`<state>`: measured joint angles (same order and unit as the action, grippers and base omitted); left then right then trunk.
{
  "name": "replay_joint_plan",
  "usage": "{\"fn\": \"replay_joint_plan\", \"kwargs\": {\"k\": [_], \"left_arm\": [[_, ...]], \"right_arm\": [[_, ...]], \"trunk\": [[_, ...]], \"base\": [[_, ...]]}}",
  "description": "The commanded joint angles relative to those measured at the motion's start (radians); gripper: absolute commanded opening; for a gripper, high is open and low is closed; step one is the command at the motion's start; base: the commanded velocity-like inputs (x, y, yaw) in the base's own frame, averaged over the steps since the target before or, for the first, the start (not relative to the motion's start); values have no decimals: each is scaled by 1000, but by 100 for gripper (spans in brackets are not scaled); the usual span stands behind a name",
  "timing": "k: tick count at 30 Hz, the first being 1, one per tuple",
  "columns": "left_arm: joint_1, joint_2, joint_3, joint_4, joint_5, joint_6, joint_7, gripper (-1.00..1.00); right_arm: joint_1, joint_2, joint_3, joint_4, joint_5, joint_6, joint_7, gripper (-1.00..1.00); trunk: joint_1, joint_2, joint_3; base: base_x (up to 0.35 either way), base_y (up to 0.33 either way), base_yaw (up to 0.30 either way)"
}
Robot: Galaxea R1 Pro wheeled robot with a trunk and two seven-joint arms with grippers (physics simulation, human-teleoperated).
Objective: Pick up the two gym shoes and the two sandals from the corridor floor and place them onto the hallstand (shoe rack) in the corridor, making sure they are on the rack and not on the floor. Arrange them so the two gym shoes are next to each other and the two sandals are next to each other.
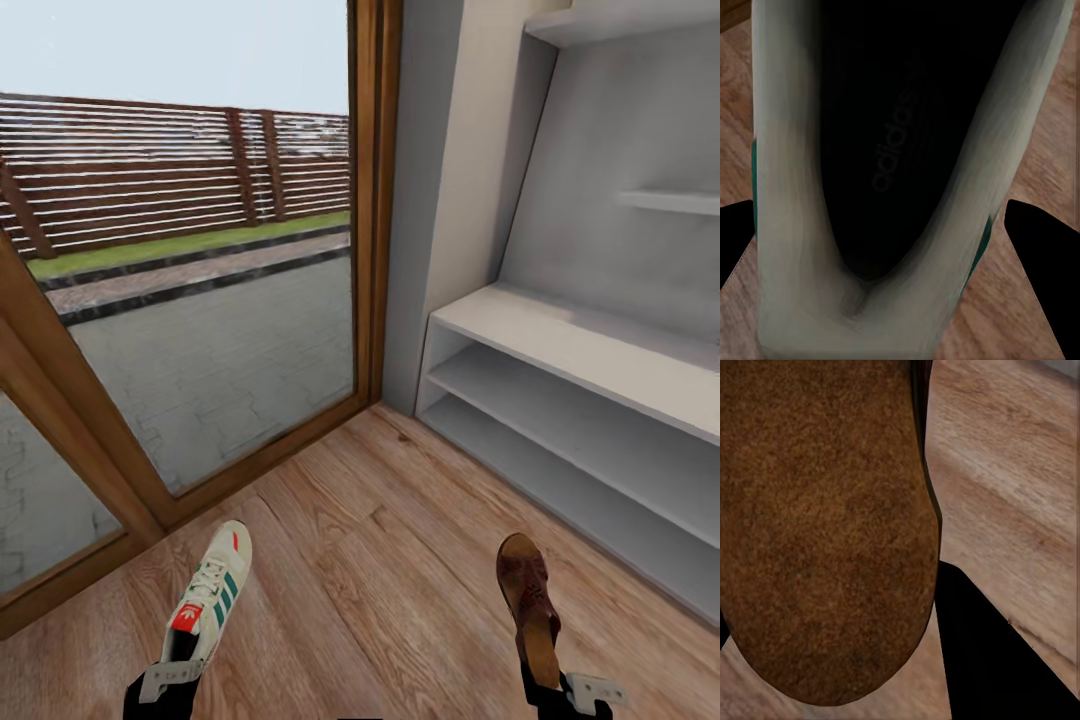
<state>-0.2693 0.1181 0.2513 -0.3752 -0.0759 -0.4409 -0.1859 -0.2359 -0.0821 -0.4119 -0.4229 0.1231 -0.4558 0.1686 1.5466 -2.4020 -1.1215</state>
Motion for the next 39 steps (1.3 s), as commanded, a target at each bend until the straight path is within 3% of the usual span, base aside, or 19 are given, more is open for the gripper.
{"fn": "replay_joint_plan", "kwargs": {"k": [1,16,39], "left_arm": [[-1,-1,8,1,-8,-3,-6,-100],[-1,-1,8,1,-7,-4,-5,-100],[3,-2,9,10,-7,-4,-4,-100]], "right_arm": [[-1,1,-8,1,7,-3,6,-100],[-1,1,-10,19,6,-1,8,-100],[-1,1,-10,19,5,-1,8,-100]], "trunk": [[-4,7,4],[-8,14,21],[-8,14,23]], "base": [[0,0,0],[0,0,-33],[0,0,-278]]}}
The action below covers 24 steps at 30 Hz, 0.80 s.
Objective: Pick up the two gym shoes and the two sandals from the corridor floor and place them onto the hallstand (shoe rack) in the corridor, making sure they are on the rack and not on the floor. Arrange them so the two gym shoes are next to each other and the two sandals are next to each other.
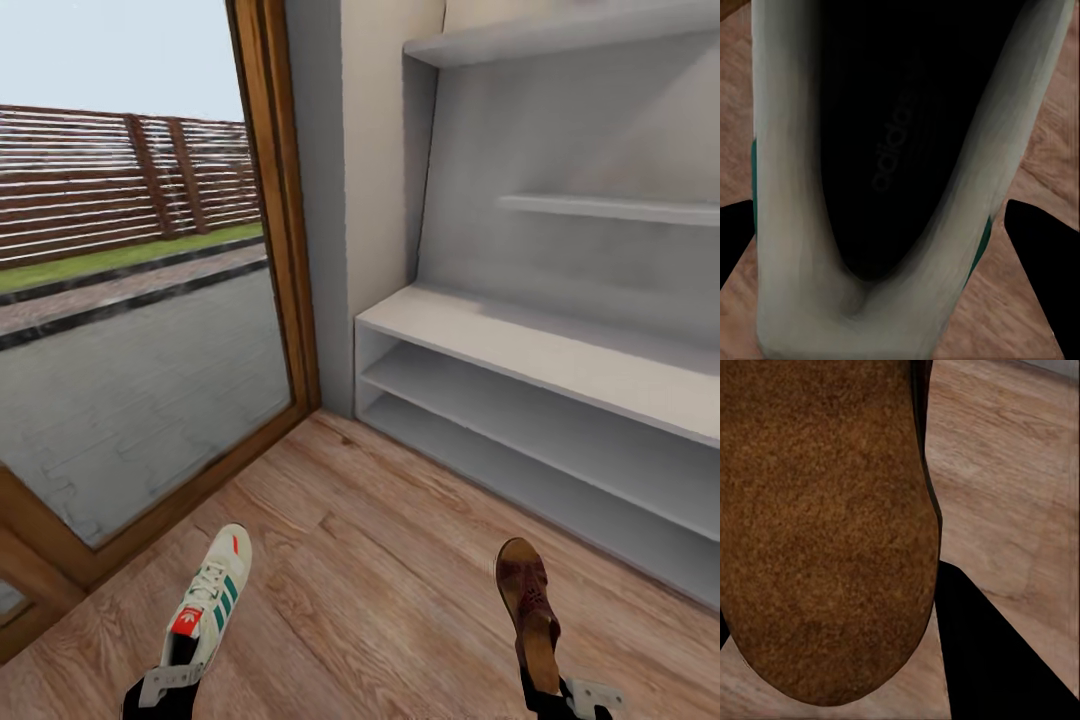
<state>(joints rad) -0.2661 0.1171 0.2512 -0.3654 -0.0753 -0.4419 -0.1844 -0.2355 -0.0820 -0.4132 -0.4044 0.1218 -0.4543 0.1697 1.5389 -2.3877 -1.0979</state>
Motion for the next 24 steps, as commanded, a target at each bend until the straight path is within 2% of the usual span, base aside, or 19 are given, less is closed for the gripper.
{"fn": "replay_joint_plan", "kwargs": {"k": [1,7,14,24], "left_arm": [[0,-1,8,0,-8,-4,-6,-100],[2,-1,9,0,5,-18,-6,-100],[2,-1,9,0,6,-20,-6,-100],[2,-1,9,0,6,-20,-6,-100]], "right_arm": [[-1,1,-9,1,6,-3,7,-100],[-1,1,-9,1,7,-3,7,-100],[-1,1,-9,1,7,-3,7,-100],[-1,1,-9,1,7,-3,7,-100]], "trunk": [[0,0,-1],[0,0,-1],[0,0,-1],[0,0,-1]], "base": [[0,0,-291],[-21,-18,-291],[-173,-143,-291],[-18,-13,-291]]}}
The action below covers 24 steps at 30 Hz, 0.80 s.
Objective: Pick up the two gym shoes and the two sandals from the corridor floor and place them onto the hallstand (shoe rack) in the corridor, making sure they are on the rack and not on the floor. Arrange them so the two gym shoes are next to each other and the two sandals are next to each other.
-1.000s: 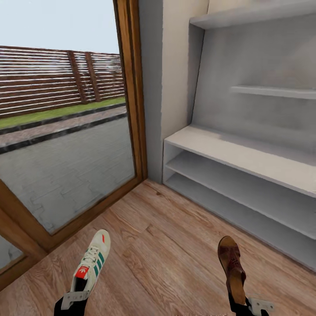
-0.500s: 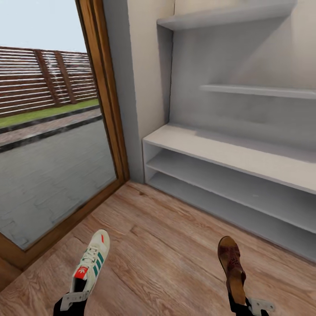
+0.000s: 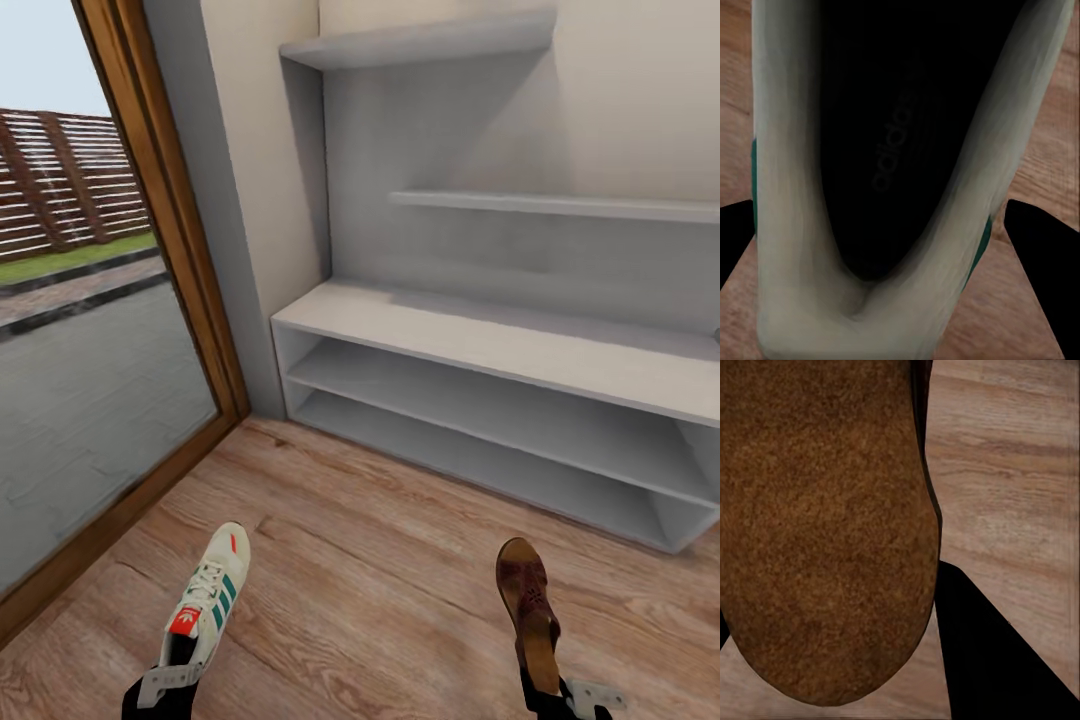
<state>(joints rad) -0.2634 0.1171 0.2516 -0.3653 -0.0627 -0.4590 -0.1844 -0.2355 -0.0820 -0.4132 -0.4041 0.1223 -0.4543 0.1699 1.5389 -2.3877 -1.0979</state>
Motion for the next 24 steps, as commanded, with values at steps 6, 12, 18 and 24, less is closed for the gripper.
{"fn": "replay_joint_plan", "kwargs": {"k": [6,12,18,24], "left_arm": [[0,-1,8,0,-6,-3,-6,-100],[0,0,8,0,-6,-3,-6,-100],[0,0,8,0,-6,-3,-7,-100],[0,-1,8,-1,-7,-3,-7,-100]], "right_arm": [[-2,1,-9,1,6,-3,7,-100],[-1,1,-9,1,6,-3,7,-100],[-1,1,-9,1,6,-3,7,-100],[-1,1,-9,-1,6,-3,7,-100]], "trunk": [[0,0,-1],[0,0,-1],[0,0,-1],[0,0,-1]], "base": [[0,0,-291],[0,0,-291],[0,0,-291],[0,0,-291]]}}
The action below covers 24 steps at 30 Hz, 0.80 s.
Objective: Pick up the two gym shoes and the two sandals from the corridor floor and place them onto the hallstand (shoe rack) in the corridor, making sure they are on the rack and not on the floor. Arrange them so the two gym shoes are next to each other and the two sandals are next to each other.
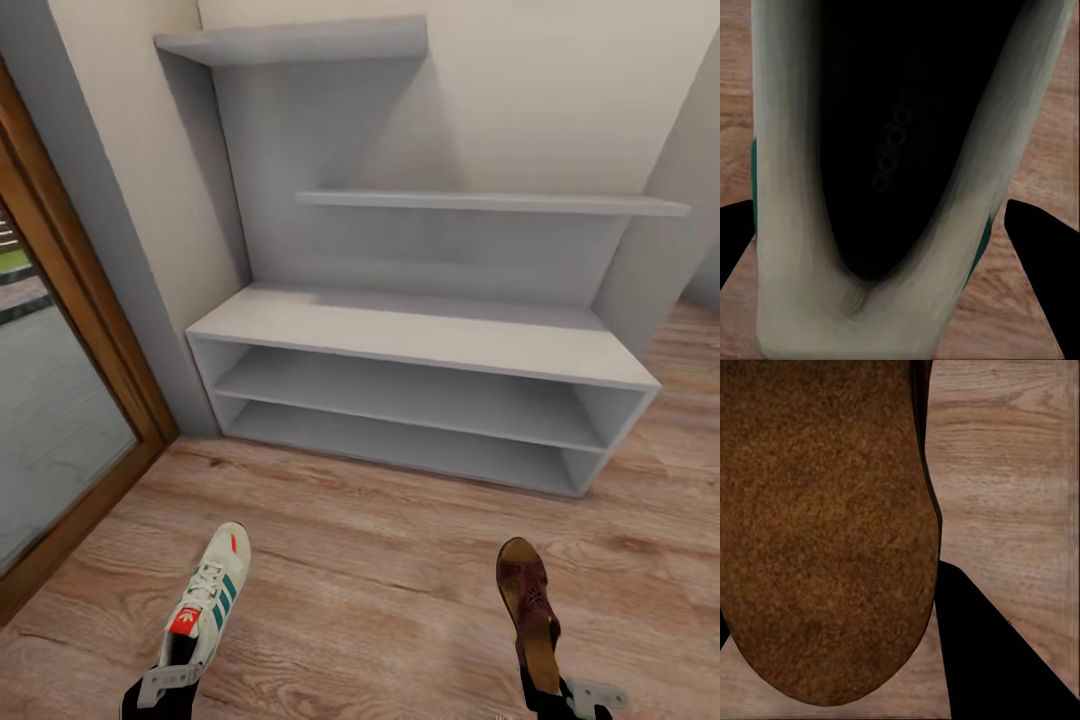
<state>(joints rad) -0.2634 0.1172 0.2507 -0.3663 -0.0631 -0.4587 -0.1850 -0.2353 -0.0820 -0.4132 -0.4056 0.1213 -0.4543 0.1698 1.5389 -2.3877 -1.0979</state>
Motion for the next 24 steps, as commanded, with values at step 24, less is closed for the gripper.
{"fn": "replay_joint_plan", "kwargs": {"k": [24], "left_arm": [[0,-1,9,0,-6,-3,-5,-100]], "right_arm": [[-2,-8,-9,-1,9,-3,13,-100]], "trunk": [[0,0,-1]], "base": [[21,-200,-100]]}}
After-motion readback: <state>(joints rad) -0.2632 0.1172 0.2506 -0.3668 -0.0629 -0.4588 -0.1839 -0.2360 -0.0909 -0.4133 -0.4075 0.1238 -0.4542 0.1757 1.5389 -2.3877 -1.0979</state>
